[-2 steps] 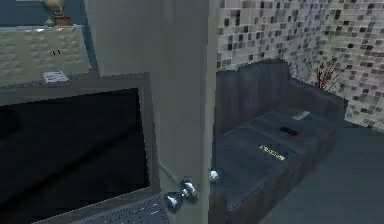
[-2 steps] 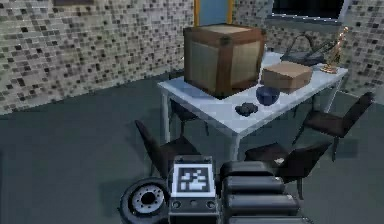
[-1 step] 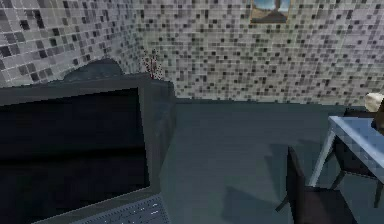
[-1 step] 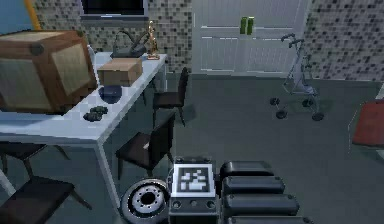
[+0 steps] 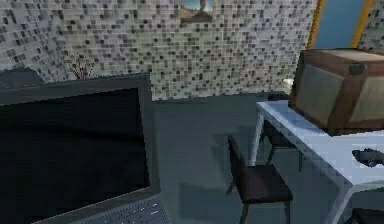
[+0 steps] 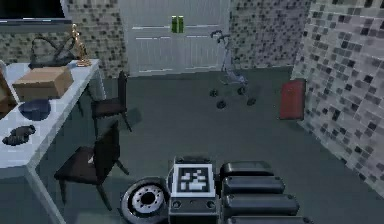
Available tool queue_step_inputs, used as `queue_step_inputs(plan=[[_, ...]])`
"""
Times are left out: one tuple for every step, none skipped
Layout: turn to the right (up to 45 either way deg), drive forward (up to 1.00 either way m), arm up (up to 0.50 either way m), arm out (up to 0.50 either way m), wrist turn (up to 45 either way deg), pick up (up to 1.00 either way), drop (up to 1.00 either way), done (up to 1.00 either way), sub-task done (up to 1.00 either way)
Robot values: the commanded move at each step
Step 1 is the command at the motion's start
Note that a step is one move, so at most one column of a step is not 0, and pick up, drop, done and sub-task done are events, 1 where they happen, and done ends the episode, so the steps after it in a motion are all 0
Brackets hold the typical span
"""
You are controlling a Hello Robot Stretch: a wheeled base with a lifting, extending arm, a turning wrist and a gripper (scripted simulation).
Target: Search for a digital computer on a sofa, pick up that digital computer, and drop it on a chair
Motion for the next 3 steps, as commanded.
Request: queue_step_inputs(plan=[[0.0, 1.0, 0.0, 0.0, 0.0, 0.0, 0.0, 0.0, 0.0], [0.0, 0.25, 0.0, 0.0, 0.0, 0.0, 0.0, 0.0, 0.0], [30.0, 0.0, 0.0, 0.0, 0.0, 0.0, 0.0, 0.0, 0.0]])
